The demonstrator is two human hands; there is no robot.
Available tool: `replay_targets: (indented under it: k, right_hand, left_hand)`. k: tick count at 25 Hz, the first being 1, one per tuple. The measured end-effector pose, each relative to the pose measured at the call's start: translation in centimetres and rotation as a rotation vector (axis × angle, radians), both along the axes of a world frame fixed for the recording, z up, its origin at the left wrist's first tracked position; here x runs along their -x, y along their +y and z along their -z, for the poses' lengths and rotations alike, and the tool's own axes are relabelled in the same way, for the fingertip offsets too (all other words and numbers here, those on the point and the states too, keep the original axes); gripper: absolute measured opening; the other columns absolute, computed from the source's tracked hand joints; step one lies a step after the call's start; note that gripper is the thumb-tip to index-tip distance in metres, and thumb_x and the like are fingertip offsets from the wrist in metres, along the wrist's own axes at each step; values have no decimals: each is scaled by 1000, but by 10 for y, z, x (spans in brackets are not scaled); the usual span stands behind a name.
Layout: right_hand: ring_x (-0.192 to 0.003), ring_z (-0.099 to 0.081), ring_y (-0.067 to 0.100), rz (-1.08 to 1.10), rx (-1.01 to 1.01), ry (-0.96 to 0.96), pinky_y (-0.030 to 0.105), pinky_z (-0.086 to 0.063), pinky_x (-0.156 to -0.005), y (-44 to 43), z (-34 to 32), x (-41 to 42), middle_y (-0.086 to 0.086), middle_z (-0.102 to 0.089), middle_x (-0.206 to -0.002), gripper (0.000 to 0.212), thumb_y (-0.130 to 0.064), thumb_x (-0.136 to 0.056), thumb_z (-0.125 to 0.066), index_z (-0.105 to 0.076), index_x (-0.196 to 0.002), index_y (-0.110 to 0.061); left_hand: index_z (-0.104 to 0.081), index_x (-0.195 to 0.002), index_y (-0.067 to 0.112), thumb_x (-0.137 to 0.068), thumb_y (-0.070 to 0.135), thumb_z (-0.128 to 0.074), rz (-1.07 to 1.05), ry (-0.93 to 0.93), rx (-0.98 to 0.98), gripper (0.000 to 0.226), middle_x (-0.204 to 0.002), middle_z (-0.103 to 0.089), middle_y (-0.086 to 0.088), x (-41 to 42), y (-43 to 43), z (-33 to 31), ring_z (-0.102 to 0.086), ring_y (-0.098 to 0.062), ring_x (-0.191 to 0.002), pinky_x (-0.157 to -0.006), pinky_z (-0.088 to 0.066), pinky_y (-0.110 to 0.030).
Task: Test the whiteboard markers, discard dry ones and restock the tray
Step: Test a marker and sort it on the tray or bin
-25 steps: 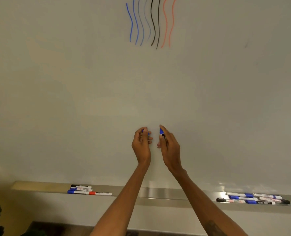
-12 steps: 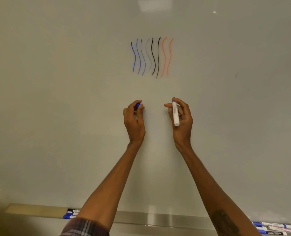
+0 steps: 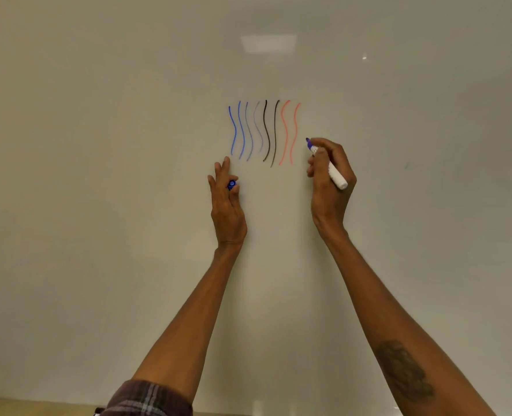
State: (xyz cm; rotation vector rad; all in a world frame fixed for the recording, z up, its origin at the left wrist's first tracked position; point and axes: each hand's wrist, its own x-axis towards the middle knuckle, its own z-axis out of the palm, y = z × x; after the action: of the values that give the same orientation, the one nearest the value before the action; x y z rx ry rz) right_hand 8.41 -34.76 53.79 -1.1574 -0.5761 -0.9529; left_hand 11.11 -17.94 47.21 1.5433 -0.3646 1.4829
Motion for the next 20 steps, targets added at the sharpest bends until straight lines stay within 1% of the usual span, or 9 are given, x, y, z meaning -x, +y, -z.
replay_targets:
  k: [2,5,8,10,13,15,17,18,20]
  right_hand:
    - [-81,-67,17,78,13,-47,28,-56,-70,0,-13,-5,5,-70,-93,20,-14,-95,-60,-67,-112,-6]
    - [-85,-68,11,224,65,-118,27,-56,-74,2,-28,-15,1,-72,-97,21,-18,-94,-63,-70,-111,-6]
    - [-82,-67,10,371,119,-185,24,-55,-72,5,-39,-23,2,-72,-95,23,-20,-94,-61,-71,-110,-7]
    - [-80,-66,12,475,182,-228,21,-53,-69,5,-40,-26,3,-71,-94,26,-23,-94,-61,-71,-111,-6]
    - [-71,-62,15,585,237,-223,24,-49,-61,3,-15,-27,4,-68,-86,23,-23,-92,-63,-71,-105,-6]
    - [-65,-58,15,620,238,-190,28,-48,-56,5,14,-22,4,-65,-80,19,-21,-90,-65,-71,-99,-6]
    - [-63,-57,15,637,252,-139,33,-48,-55,8,35,-15,2,-64,-77,17,-21,-88,-65,-71,-96,-8]
    - [-64,-58,15,602,239,-109,35,-49,-57,8,36,-11,1,-66,-78,16,-22,-88,-65,-71,-96,-9]
    - [-70,-62,15,482,153,-84,37,-51,-62,3,21,-7,0,-68,-82,16,-20,-88,-65,-73,-97,-10]
  left_hand:
    - [-36,-148,1,-107,11,-34,-36,-17,-33,43,-155,-36,-1,-4,0,1,-24,-20,-150,-125,-9,-34]
    - [-33,-148,16,-106,10,-36,-116,-60,-101,43,-155,-39,-7,-7,0,3,-26,-26,-149,-125,-12,-37]
    - [-34,-145,21,-107,17,-35,-167,-65,-132,38,-155,-37,-10,-13,3,4,-26,-28,-149,-124,-14,-39]
    - [-33,-144,23,-107,20,-34,-177,-55,-139,37,-155,-39,-13,-15,5,6,-26,-29,-149,-125,-15,-40]
    - [-31,-145,24,-107,19,-34,-184,-52,-150,39,-154,-39,-14,-15,5,6,-26,-29,-149,-125,-15,-38]
    - [-38,-141,17,-107,20,-34,-190,-62,-153,35,-153,-40,-15,-16,5,6,-27,-30,-148,-124,-15,-38]
    - [-48,-134,7,-107,22,-33,-201,-62,-150,33,-153,-41,-17,-16,5,6,-27,-31,-148,-124,-16,-40]
    - [-50,-131,6,-107,22,-34,-200,-62,-152,32,-152,-41,-18,-17,5,6,-27,-31,-148,-124,-16,-40]
    - [-48,-129,10,-107,21,-36,-201,-73,-161,28,-152,-41,-18,-17,5,8,-27,-31,-148,-124,-17,-40]
